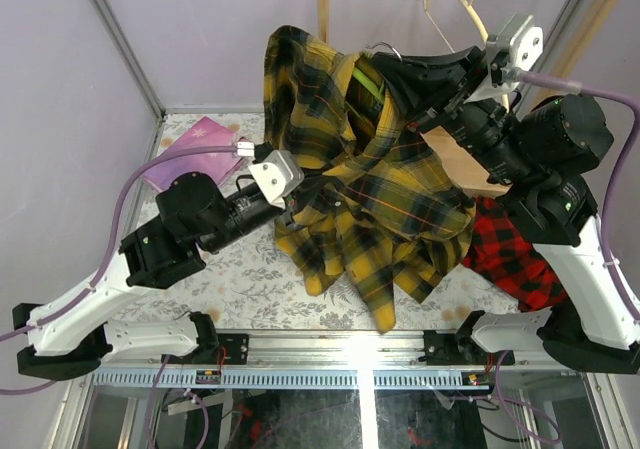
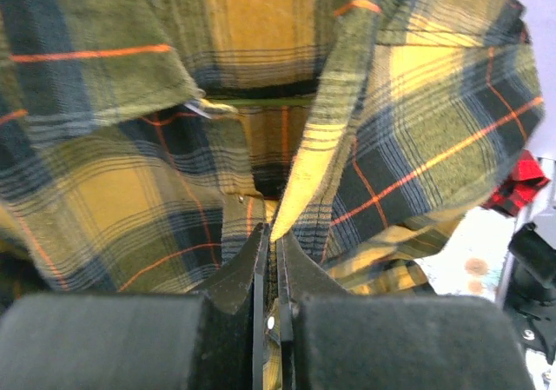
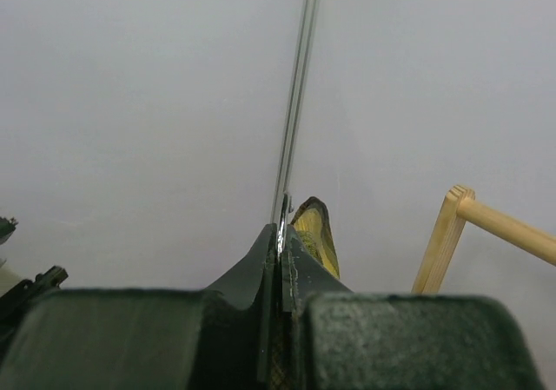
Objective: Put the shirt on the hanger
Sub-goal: Hang the shirt on the hanger.
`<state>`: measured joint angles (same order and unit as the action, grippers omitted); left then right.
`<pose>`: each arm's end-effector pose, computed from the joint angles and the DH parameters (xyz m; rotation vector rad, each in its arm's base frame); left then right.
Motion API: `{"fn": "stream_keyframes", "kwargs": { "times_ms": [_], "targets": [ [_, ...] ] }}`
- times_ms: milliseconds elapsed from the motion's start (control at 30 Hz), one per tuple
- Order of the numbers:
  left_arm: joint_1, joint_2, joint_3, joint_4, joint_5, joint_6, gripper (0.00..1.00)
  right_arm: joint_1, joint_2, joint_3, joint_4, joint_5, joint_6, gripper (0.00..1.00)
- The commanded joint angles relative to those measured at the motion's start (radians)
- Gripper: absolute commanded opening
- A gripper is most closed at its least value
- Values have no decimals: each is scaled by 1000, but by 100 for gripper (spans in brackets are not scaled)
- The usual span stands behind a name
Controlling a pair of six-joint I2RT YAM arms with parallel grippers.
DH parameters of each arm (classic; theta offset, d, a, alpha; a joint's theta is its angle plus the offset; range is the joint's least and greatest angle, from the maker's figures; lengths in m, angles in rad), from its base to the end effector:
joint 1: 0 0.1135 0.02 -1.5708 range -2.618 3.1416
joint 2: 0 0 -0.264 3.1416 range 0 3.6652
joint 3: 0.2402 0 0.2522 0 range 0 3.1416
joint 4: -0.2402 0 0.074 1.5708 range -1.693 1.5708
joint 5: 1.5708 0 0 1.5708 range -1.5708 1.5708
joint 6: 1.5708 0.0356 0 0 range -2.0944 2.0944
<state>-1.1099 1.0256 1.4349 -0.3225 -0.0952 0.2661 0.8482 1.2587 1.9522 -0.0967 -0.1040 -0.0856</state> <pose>0.0889 -0.1713 0.5012 0.8997 1.2183 -0.6099 0.1159 0.1371 0.6290 -0.5372 0.8477 0.7501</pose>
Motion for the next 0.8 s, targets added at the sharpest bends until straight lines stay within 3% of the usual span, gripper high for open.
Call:
{"fn": "stream_keyframes", "kwargs": {
  "times_ms": [0, 133, 333, 500, 567, 667, 767],
  "targets": [
    [68, -32, 37, -30, -79, 72, 0, -8, -58, 6, 69, -5, -40, 0],
    [91, -26, 120, -85, -103, 126, 0, -8, -87, -44, 81, 16, -43, 0],
    [91, 24, 277, -149, -119, 188, 0, -8, -56, 31, 59, 10, -43, 0],
    [93, 21, 219, -150, 12, 110, 1, -8, -73, -21, 85, 2, -17, 0],
    [92, 8, 137, -125, 102, 77, 18, -8, -94, -78, 106, 10, -1, 0],
    [92, -10, 18, -106, 221, 40, 62, -8, -124, -142, 121, 22, 14, 0],
    [92, -54, -73, -84, 233, 7, 79, -8, -160, -188, 101, 28, 21, 0]
  ]
}}
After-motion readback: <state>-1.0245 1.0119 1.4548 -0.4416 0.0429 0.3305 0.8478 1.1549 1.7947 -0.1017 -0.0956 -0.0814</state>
